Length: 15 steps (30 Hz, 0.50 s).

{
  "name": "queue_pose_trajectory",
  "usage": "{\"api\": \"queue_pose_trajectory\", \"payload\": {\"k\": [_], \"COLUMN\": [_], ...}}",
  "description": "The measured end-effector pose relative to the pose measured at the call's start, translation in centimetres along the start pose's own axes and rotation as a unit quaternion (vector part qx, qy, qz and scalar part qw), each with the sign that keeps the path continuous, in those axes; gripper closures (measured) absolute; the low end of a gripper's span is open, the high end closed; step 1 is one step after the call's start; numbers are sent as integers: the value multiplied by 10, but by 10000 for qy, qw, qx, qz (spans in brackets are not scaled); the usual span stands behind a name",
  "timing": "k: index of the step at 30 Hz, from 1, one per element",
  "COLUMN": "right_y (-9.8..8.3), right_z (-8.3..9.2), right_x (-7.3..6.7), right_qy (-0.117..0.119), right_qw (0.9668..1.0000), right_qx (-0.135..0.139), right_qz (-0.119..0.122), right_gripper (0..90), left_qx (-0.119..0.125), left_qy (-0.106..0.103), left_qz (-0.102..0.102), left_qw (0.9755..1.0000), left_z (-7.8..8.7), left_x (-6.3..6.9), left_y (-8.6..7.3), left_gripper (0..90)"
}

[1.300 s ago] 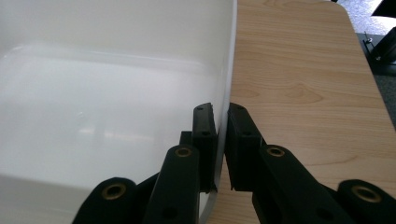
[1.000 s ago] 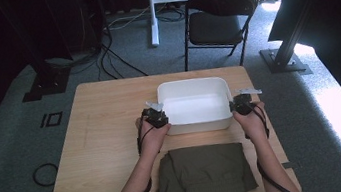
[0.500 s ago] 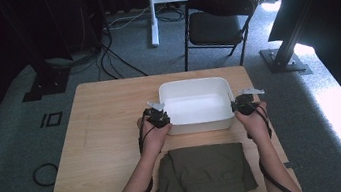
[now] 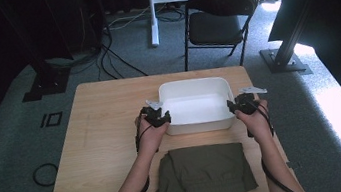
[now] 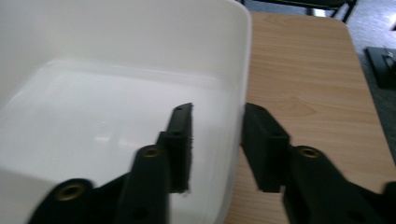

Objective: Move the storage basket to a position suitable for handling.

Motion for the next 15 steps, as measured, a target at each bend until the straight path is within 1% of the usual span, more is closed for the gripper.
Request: {"api": "queue_pose_trajectory", "payload": {"k": [3, 4, 5, 6, 7, 8, 9, 10, 11, 12, 13, 15], "right_y": [2, 3, 3, 4, 4, 5, 5, 5, 6, 6, 6, 5], "right_z": [2, 2, 2, 3, 3, 3, 4, 4, 5, 6, 6, 7], "right_x": [-2, -3, -3, -5, -6, -7, -8, -9, -9, -10, -10, -10], "right_qy": [157, 217, 217, 356, 422, 485, 507, 504, 535, 528, 532, 593], "right_qw": [9997, 9994, 9994, 9988, 9985, 9980, 9976, 9976, 9974, 9974, 9974, 9972], "right_qx": [164, 191, 191, 292, 328, 411, 459, 468, 453, 471, 471, 443], "right_qz": [135, 179, 179, 134, 81, 46, 43, 64, 142, 153, 144, 128], "right_gripper": [469, 412, 412, 292, 259, 204, 185, 185, 183, 176, 176, 176], "left_qx": [93, 149, 149, 149, 187, 250, 201, 202, 238, 250, 294, 317], "left_qy": [-206, -303, -303, -440, -513, -565, -520, -491, -469, -455, -483, -514], "left_qz": [-125, -187, -187, -295, -345, -403, -514, -618, -667, -685, -719, -697], "left_qw": [9997, 9993, 9993, 9985, 9979, 9973, 9971, 9967, 9964, 9963, 9958, 9957], "left_z": [3, 4, 4, 6, 7, 8, 9, 11, 12, 13, 15, 18], "left_x": [-3, -4, -4, -5, -5, -5, -5, -4, -5, -5, -6, -8], "left_y": [1, 2, 2, 2, 3, 3, 3, 3, 3, 3, 3, 2], "left_gripper": [571, 534, 495, 428, 418, 369, 339, 308, 272, 240, 224, 214]}}
Point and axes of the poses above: each handheld gripper's, and its own axes: z roughly backward along the jaws, y roughly out of its top, x roughly to its right, the point moved 1 cm from there along -z, roughly forward along the jaws, and after that the axes turned 10 degrees about -x, right-handed, at the moved point
